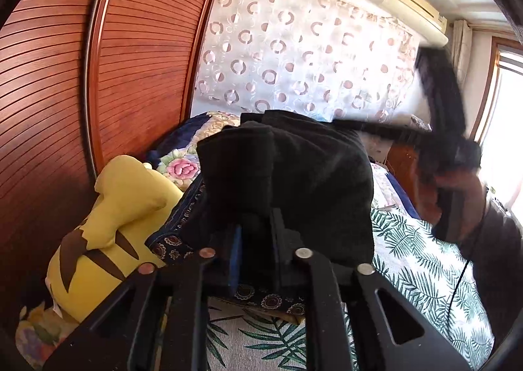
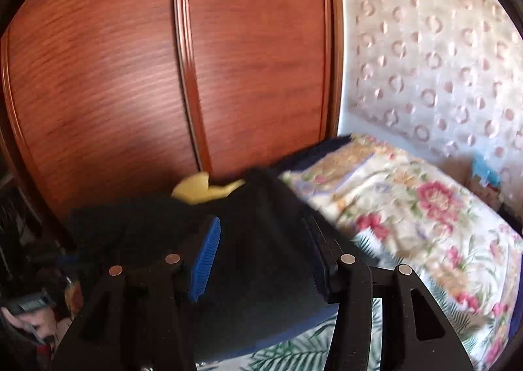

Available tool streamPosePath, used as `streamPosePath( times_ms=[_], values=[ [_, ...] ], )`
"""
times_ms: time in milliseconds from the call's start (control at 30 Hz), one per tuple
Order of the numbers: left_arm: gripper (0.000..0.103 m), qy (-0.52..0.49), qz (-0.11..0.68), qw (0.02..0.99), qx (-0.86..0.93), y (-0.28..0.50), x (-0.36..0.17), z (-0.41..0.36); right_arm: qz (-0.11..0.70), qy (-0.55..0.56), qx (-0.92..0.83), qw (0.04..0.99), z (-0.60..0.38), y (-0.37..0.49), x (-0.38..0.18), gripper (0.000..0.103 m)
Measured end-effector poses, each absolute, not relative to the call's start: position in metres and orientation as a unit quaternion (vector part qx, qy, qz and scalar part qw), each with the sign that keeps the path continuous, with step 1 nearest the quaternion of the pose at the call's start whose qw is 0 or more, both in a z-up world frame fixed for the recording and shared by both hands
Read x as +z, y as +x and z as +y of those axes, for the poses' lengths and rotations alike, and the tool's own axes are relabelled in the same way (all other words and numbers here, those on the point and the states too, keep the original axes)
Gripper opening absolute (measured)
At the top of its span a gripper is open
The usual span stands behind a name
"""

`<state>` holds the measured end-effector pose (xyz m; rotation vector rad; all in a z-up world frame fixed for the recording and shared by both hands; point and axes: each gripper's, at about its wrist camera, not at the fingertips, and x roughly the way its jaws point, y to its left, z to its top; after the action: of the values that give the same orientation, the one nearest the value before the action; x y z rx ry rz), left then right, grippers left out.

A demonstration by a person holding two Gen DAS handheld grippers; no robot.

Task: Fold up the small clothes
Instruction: 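Carry the folded shirt with both grippers onto the navy garment stack, then open both grippers and release the shirt on the stack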

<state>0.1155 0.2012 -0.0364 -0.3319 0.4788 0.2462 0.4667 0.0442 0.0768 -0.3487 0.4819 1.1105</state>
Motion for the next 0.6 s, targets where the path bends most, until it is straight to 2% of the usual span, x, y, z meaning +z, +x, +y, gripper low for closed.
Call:
streamPosePath(
  times_ms=[67,200,233,267,600],
  values=[
    [0.039,-0.138,0.231,0.953,0.139,0.111,-0.031,0.197,0.235,-0.183,0.503,0.811,0.050,0.474,0.058,0.053],
    [0.061,-0.112,0.220,0.959,0.142,0.099,-0.019,0.190,0.241,-0.174,0.479,0.826,0.069,0.500,0.037,0.053],
    [0.074,-0.105,0.217,0.960,0.140,0.095,-0.015,0.188,0.239,-0.162,0.475,0.831,0.064,0.500,0.041,0.053],
    [0.083,-0.097,0.212,0.962,0.139,0.092,-0.012,0.185,0.232,-0.146,0.469,0.839,0.061,0.496,0.048,0.053],
    [0.085,-0.069,0.199,0.971,0.116,0.081,0.005,0.149,0.210,-0.117,0.439,0.866,-0.039,0.400,0.084,0.053]
  ],
)
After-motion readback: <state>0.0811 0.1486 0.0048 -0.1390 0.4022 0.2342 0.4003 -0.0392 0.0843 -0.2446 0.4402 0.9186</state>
